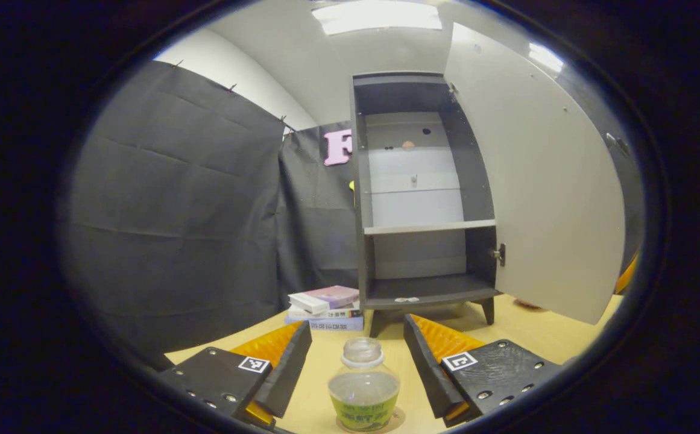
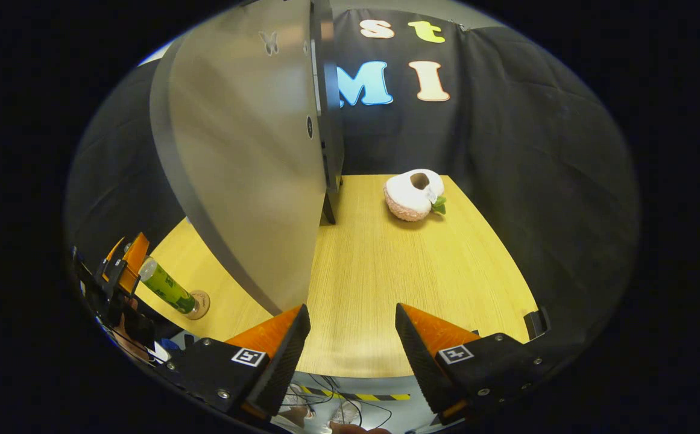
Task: Open the cabinet door with the right hand, grasp the bottle in the cabinet with the left hand and place it on the coaster, then close the cabinet door with the right hand.
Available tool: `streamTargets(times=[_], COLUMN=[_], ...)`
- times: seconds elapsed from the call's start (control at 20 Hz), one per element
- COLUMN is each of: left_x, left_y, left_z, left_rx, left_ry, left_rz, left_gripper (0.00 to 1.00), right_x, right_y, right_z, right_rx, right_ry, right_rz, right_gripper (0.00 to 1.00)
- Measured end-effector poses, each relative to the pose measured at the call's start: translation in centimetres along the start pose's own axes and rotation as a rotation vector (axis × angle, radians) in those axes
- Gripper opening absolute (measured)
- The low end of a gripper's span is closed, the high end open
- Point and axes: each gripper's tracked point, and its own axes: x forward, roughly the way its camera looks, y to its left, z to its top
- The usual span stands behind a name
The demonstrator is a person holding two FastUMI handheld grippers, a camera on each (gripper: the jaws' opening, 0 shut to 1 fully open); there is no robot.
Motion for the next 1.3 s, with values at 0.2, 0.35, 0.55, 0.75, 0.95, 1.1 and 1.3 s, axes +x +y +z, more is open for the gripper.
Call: streamTargets(times=[0.2, 0.35, 0.55, 0.75, 0.95, 1.1, 1.3], left_x=[-0.2, -0.4, 0.2, 0.3, 0.1, -0.6, -1.8], left_y=[-1.9, -3.1, -5.8, -7.6, -9.2, -9.9, -10.2], left_z=[4.2, 8.6, 13.0, 17.8, 22.1, 24.5, 25.7], left_rx=[-0.024, -0.004, -0.023, -0.057, -0.045, -0.034, -0.017], left_ry=[0.014, 0.004, 0.037, 0.053, 0.048, 0.044, 0.048], left_rz=[-0.06, -0.089, -0.124, -0.142, -0.166, -0.172, -0.152], left_gripper=[0.88, 0.88, 0.96, 0.88, 0.88, 0.83, 0.9], right_x=[-1.1, -2.2, -4.5, -7.4, -9.8, -12.2, -13.8], right_y=[0.3, 0.1, -1.7, -4.0, -4.0, -2.7, -1.1], right_z=[1.7, 3.4, 7.8, 14.0, 19.3, 23.1, 24.8], right_rx=[-0.049, -0.071, -0.151, -0.167, -0.028, 0.082, 0.081], right_ry=[-0.061, -0.124, -0.236, -0.412, -0.498, -0.561, -0.6], right_rz=[0.016, 0.018, 0.008, -0.043, 0.014, 0.116, 0.205], right_gripper=[0.88, 0.89, 0.93, 0.93, 0.94, 0.93, 0.94])
